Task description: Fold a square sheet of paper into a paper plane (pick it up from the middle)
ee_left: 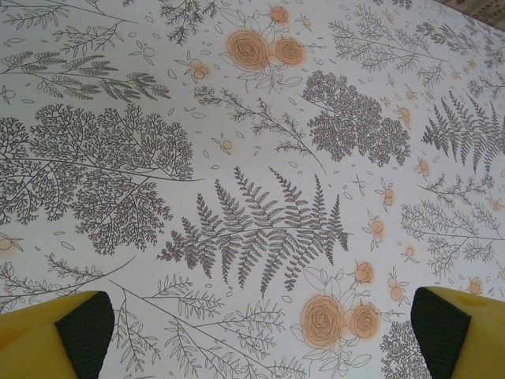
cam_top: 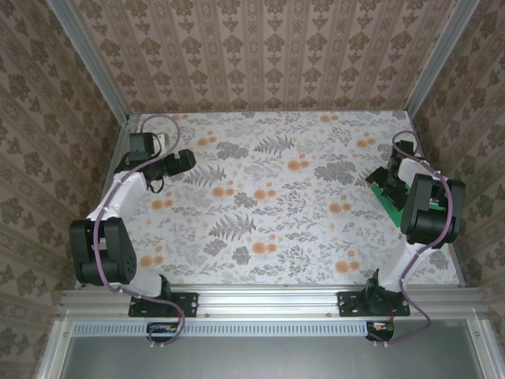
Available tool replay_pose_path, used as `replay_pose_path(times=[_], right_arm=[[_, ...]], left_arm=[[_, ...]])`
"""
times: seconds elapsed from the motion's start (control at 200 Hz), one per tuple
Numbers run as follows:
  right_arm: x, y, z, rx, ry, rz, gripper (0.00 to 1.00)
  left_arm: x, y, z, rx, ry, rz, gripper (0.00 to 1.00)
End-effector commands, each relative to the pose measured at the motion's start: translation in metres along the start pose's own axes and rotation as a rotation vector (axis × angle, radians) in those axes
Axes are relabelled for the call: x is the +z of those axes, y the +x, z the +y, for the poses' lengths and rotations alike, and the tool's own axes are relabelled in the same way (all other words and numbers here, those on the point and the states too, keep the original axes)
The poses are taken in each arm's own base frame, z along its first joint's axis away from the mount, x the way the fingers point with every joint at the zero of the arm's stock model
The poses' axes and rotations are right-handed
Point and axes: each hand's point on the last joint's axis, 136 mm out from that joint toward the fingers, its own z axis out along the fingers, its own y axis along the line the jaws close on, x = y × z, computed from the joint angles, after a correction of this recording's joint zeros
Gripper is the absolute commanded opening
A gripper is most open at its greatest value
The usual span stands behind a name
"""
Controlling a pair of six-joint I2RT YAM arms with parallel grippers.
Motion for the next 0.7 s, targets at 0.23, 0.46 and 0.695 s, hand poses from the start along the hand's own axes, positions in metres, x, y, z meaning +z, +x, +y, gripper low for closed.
replay_pose_path(times=[0.23,0.46,0.695], right_arm=[[0.007,0.040,0.034,-0.015,-0.151,0.227,0.98],[-0.001,0.072,0.074,-0.122,-0.208,0.299,0.98],[-0.009,0.112,0.108,-0.250,-0.224,0.363,0.98]], left_arm=[[0.003,-0.002,-0.010,0.000,0.027,0.018,1.00],[0.003,0.004,-0.008,-0.005,0.019,0.031,1.00],[0.005,0.011,-0.009,-0.010,0.022,0.051,1.00]])
